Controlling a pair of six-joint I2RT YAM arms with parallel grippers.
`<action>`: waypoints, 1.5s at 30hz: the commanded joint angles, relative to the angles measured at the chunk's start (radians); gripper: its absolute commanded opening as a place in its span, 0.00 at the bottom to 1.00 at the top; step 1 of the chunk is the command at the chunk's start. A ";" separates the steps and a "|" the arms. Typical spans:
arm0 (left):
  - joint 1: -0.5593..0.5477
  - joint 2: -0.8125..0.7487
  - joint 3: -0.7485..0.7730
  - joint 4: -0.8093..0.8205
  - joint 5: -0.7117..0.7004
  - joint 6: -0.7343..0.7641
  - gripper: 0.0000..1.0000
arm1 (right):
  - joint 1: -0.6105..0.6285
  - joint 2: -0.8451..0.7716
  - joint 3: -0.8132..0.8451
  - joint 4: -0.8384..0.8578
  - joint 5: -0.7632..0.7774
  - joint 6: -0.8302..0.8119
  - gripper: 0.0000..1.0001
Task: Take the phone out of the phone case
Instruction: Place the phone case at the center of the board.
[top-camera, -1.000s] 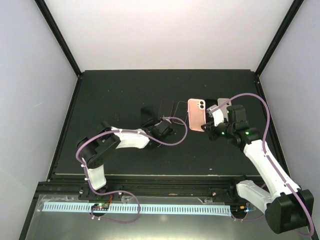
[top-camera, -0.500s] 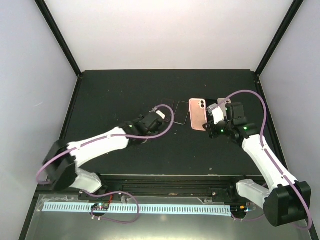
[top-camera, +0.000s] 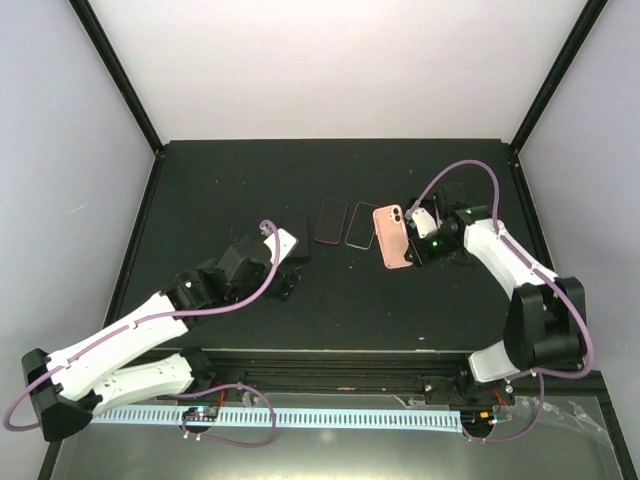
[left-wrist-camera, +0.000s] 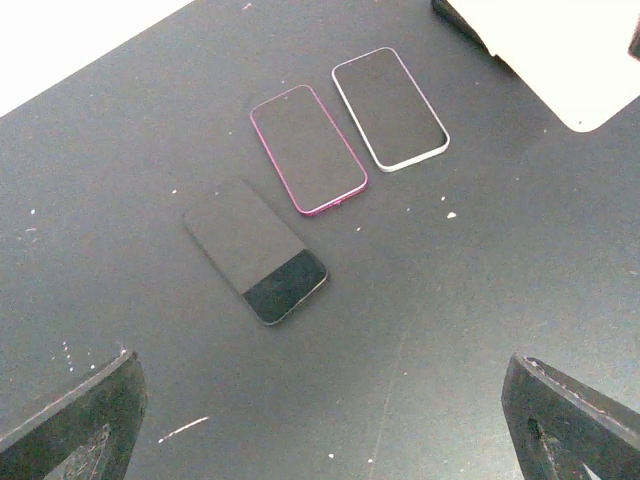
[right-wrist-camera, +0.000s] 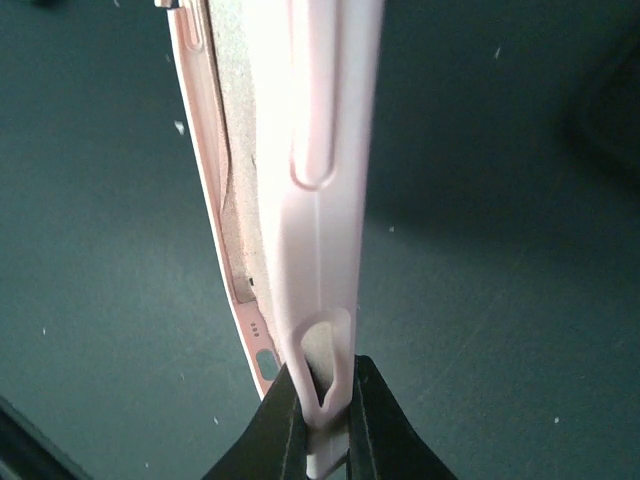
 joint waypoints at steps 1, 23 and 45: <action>-0.002 -0.086 -0.036 0.023 -0.067 -0.003 0.99 | -0.042 0.094 0.071 -0.182 -0.021 -0.077 0.01; 0.000 -0.092 -0.046 -0.004 -0.104 -0.004 0.99 | -0.624 0.346 0.128 -0.473 0.004 -0.386 0.01; -0.001 -0.078 -0.053 -0.006 -0.144 -0.001 0.99 | -0.635 0.188 0.104 -0.352 0.136 -0.372 0.57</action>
